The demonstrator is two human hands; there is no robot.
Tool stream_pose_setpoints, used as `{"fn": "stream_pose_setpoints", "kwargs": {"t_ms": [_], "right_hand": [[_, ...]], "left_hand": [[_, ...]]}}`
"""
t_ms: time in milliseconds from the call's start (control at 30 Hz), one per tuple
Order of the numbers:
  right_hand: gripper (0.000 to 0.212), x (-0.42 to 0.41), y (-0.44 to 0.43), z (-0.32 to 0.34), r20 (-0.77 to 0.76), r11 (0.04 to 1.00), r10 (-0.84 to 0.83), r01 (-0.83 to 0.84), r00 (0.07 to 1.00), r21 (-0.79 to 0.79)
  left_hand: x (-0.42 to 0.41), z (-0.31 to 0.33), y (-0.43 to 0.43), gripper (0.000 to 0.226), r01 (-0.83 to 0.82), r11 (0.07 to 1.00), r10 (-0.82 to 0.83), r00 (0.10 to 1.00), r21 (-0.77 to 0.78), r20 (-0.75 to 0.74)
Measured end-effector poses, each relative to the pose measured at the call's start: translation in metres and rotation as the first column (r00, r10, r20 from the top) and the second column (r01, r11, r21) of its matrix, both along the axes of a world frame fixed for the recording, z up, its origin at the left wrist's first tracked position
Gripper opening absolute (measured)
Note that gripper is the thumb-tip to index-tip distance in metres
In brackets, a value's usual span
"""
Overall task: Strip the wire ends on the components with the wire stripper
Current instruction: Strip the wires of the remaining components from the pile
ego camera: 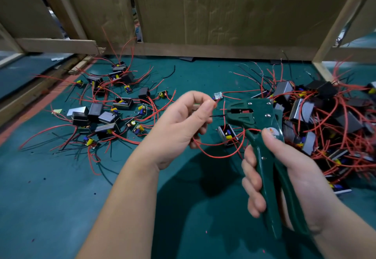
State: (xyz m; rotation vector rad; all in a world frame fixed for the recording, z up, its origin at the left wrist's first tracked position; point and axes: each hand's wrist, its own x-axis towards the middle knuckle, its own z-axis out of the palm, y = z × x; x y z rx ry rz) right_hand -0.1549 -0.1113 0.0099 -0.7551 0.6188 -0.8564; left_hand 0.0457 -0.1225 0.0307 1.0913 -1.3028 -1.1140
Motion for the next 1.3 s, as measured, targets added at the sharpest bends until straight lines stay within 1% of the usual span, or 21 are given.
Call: {"fn": "stream_pose_setpoints", "kwargs": {"t_ms": [33, 67, 100, 167, 233, 333, 433, 500, 600, 667, 733, 800, 867, 933, 1000, 1167, 1300], "right_hand": [[0.046, 0.01, 0.001, 0.01, -0.066, 0.991, 0.125, -0.122, 0.99, 0.051], [0.045, 0.009, 0.002, 0.015, -0.098, 0.993, 0.114, -0.109, 0.989, 0.056], [0.044, 0.011, 0.0, 0.01, -0.067, 0.992, 0.104, -0.099, 0.992, 0.078], [0.042, 0.006, -0.003, 0.007, 0.087, 0.989, 0.1, -0.109, 0.991, 0.104], [0.042, 0.003, -0.008, 0.008, 0.128, 0.992, 0.066, -0.08, 0.99, 0.101], [0.044, 0.002, -0.013, 0.007, 0.147, 0.996, 0.04, -0.051, 0.988, 0.072], [0.046, 0.001, -0.013, 0.009, 0.156, 0.998, 0.046, -0.053, 0.987, 0.036], [0.046, 0.0, -0.013, 0.009, 0.168, 0.997, 0.062, -0.068, 0.984, 0.027], [0.049, 0.001, -0.009, 0.01, 0.191, 0.991, 0.13, -0.131, 0.973, -0.009], [0.053, 0.002, -0.007, 0.01, 0.162, 0.987, 0.159, -0.161, 0.974, -0.001], [0.056, 0.002, -0.005, 0.01, 0.109, 0.98, 0.189, -0.194, 0.976, 0.04], [0.058, 0.003, -0.002, 0.009, 0.084, 0.964, 0.254, -0.259, 0.963, 0.052], [0.057, 0.004, 0.001, 0.01, 0.081, 0.948, 0.313, -0.317, 0.946, 0.04], [0.056, 0.004, 0.003, 0.011, 0.076, 0.938, 0.344, -0.347, 0.936, 0.027], [0.056, 0.003, 0.003, 0.012, 0.061, 0.935, 0.353, -0.354, 0.934, 0.015], [0.058, 0.001, 0.001, 0.013, 0.019, 0.943, 0.333, -0.333, 0.943, 0.017], [0.056, 0.001, 0.002, 0.012, 0.036, 0.932, 0.361, -0.361, 0.932, 0.01]], "left_hand": [[-0.001, -0.002, 0.001, 0.012, 0.034, 0.999, -0.035, 0.999, 0.025, 0.03], [-0.002, -0.004, 0.001, 0.013, 0.049, 0.998, -0.052, 0.996, 0.039, 0.076], [-0.003, -0.005, 0.001, 0.014, 0.054, 0.998, -0.058, 0.993, 0.045, 0.106], [-0.003, -0.004, 0.001, 0.013, 0.041, 0.998, -0.045, 0.995, 0.045, 0.087], [-0.001, -0.002, 0.001, 0.016, 0.018, 0.999, -0.02, 0.999, 0.037, 0.042], [0.001, 0.0, 0.0, 0.018, 0.007, 0.999, -0.008, 0.999, 0.032, 0.044], [0.001, -0.001, 0.0, 0.022, 0.039, 0.998, -0.041, 0.997, 0.041, 0.059], [0.001, 0.0, 0.0, 0.022, 0.061, 0.996, -0.065, 0.996, 0.059, 0.069], [0.002, 0.0, 0.0, 0.018, 0.07, 0.996, -0.074, 0.995, 0.059, 0.069], [0.004, 0.0, 0.002, 0.016, 0.113, 0.993, -0.117, 0.99, 0.046, 0.078], [0.005, 0.0, 0.003, 0.016, 0.15, 0.988, -0.153, 0.984, 0.041, 0.093], [0.006, 0.0, 0.003, 0.015, 0.122, 0.991, -0.126, 0.985, 0.046, 0.115], [0.006, -0.002, 0.002, 0.016, 0.056, 0.997, -0.062, 0.988, 0.049, 0.139], [0.007, -0.003, 0.001, 0.017, 0.016, 0.999, -0.022, 0.987, 0.038, 0.157], [0.007, -0.003, 0.001, 0.017, 0.008, 1.0, -0.011, 0.988, 0.021, 0.157], [0.006, -0.002, 0.0, 0.013, 0.001, 0.999, 0.003, 0.995, -0.042, 0.101], [0.007, -0.002, 0.0, 0.011, -0.031, 0.998, 0.037, 0.991, -0.045, 0.128]]}}
